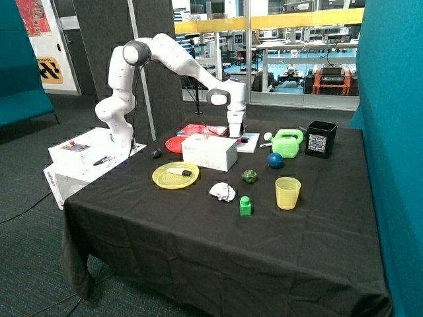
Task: Put a highlighter on each book
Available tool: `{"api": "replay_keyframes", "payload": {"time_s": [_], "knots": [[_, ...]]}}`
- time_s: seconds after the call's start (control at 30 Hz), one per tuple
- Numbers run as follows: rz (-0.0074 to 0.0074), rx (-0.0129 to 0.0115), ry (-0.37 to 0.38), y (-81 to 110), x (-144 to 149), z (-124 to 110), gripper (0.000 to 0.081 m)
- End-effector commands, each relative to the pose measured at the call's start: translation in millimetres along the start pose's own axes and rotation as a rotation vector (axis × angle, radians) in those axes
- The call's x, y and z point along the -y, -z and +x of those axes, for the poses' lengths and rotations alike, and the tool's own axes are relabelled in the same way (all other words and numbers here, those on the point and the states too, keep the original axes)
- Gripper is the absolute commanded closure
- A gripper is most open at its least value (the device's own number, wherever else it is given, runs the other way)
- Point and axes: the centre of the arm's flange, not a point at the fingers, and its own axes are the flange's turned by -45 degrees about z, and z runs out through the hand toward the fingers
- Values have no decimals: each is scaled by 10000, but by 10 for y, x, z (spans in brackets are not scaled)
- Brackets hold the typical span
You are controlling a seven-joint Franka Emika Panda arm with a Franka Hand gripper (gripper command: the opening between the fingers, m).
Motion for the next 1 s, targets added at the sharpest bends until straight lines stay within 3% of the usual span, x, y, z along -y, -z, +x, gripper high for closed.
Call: {"api": "replay_keyframes", "payload": {"time_s": [0.0,0.4,0.57,0.77,0.97], "knots": [[53,3,124,147,-35,-19,182],[53,2,530,560,-40,-156,231],[53,2,552,719,-68,-250,178],[53,2,328,769,-136,-389,103],[53,3,208,837,-249,-521,94]]}}
